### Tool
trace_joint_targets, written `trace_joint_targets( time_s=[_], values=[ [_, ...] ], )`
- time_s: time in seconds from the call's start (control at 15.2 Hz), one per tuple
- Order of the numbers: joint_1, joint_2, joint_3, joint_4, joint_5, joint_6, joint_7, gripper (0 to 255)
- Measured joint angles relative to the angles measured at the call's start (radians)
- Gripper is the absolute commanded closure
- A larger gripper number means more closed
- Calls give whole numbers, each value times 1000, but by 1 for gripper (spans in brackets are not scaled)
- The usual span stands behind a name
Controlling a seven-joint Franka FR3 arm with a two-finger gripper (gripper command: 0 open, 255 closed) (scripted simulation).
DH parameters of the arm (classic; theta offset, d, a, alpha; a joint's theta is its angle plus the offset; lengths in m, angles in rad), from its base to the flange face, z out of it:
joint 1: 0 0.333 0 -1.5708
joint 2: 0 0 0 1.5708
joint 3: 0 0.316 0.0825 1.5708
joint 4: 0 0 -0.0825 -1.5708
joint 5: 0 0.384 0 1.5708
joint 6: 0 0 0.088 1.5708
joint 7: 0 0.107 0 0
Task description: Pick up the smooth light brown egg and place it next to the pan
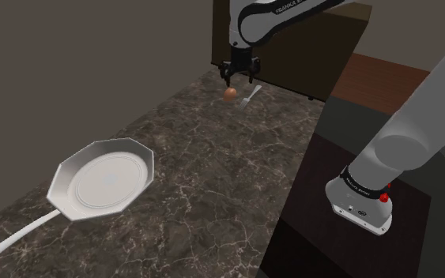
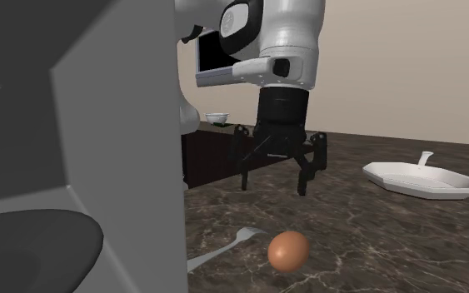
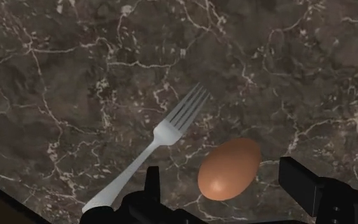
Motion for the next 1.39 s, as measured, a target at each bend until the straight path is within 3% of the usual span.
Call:
trace_joint_targets(
  time_s=[0.4, 1.19, 1.25, 1.39],
  values=[
    [13, 193, -6, 114, -73, 58, 125, 0],
    [11, 245, -16, 91, -95, 132, 143, 0],
    [11, 245, -16, 91, -95, 132, 143, 255],
    [11, 245, -16, 91, -95, 132, 143, 255]
  ],
)
